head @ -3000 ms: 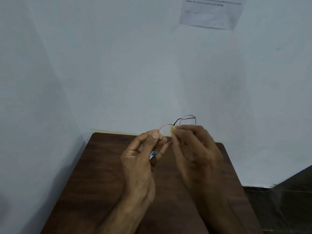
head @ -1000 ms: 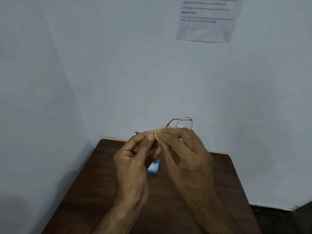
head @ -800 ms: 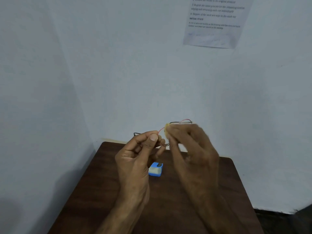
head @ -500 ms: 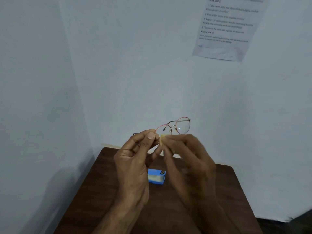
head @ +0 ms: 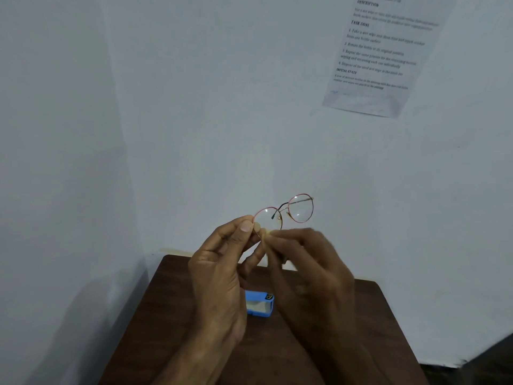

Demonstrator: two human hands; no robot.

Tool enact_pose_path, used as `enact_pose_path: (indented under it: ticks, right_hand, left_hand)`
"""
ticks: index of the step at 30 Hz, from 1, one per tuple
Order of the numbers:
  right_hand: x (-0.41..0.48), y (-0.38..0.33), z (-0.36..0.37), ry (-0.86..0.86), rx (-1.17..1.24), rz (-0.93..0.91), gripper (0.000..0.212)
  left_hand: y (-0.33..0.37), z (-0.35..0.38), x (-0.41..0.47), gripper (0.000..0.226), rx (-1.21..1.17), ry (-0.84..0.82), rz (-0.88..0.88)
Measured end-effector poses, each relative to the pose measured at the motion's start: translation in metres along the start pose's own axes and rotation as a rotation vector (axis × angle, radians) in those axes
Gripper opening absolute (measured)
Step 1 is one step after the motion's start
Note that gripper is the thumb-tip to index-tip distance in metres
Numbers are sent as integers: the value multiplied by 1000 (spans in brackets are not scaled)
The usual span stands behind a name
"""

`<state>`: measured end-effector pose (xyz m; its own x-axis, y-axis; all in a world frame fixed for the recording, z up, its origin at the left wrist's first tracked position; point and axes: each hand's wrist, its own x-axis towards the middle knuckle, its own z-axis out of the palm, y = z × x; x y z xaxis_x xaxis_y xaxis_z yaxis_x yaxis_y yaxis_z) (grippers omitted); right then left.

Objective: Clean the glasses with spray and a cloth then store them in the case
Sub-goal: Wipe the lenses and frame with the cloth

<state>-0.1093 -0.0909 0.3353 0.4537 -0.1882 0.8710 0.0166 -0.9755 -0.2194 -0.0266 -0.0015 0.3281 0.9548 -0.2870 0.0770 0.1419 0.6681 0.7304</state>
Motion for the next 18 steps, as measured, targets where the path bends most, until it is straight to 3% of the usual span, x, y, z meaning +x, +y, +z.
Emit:
enact_pose_path:
  ticks: [13,18]
  right_hand:
    - [23,2,12,130,-27,83,13]
    - [13,-13,16,47,42,-6,16]
  left_hand:
    - [5,-10,6,29,195,-76,83]
    - [8,-15,8,26,177,-66,86]
